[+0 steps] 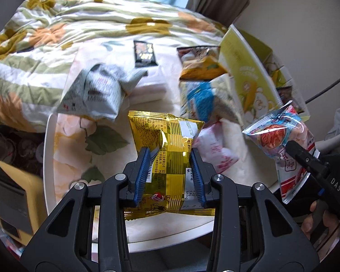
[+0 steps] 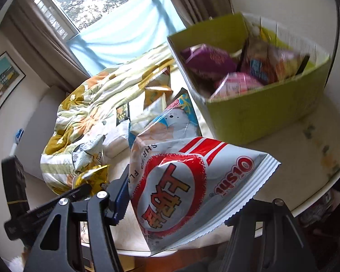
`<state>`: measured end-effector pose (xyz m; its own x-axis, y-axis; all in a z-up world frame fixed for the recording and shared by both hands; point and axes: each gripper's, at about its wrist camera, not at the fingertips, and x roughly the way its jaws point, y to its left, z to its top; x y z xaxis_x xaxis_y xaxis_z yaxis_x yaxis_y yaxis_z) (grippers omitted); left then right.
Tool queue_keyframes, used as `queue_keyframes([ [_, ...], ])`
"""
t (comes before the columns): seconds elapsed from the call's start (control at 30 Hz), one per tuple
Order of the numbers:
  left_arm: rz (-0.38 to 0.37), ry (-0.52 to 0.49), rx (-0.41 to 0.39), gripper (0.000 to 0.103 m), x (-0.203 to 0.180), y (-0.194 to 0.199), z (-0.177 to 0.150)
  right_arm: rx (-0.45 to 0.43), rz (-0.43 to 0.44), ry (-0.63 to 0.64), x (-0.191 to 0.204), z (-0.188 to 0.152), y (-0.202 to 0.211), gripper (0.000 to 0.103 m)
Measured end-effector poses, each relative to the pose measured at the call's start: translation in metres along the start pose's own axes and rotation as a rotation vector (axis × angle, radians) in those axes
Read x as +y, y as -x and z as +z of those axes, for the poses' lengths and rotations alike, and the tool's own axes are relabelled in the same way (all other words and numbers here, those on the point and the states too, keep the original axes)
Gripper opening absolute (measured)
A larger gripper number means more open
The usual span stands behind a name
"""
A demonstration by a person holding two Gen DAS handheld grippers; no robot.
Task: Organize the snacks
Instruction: 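Grasp the yellow bag with the left tool while the right tool grasps the red-and-white Oishi bag, then carry both bags over the box and open both tools to drop them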
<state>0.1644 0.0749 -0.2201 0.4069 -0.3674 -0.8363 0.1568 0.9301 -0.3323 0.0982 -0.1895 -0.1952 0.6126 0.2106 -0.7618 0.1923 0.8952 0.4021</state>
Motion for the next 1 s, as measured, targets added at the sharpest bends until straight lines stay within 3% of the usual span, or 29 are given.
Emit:
queue_keyframes([
  [0.23, -0.049, -0.071, -0.091, 0.033, -0.046, 0.040, 0.032, -0.084, 0.048, -0.007, 0.001, 0.018, 0.042, 0.059],
  [0.43, -0.073, -0.136, -0.165, 0.033, -0.108, 0.047, 0.075, -0.176, 0.070, 0.006, -0.019, 0.064, 0.072, 0.059],
  [0.63, -0.111, -0.163, -0.181, 0.033, -0.180, 0.016, 0.114, -0.193, 0.062, 0.015, -0.064, 0.122, 0.076, 0.059],
  [0.87, -0.097, -0.189, -0.160, 0.033, -0.256, -0.055, 0.144, -0.178, 0.074, 0.052, -0.121, 0.179, 0.069, 0.059],
  [0.93, -0.057, -0.211, -0.143, 0.044, -0.273, -0.076, 0.146, -0.173, 0.076, 0.055, -0.137, 0.190, 0.067, 0.059],
  [1.0, -0.012, -0.229, -0.120, 0.094, -0.285, -0.094, 0.145, -0.160, 0.085, 0.052, -0.150, 0.200, 0.062, 0.059],
])
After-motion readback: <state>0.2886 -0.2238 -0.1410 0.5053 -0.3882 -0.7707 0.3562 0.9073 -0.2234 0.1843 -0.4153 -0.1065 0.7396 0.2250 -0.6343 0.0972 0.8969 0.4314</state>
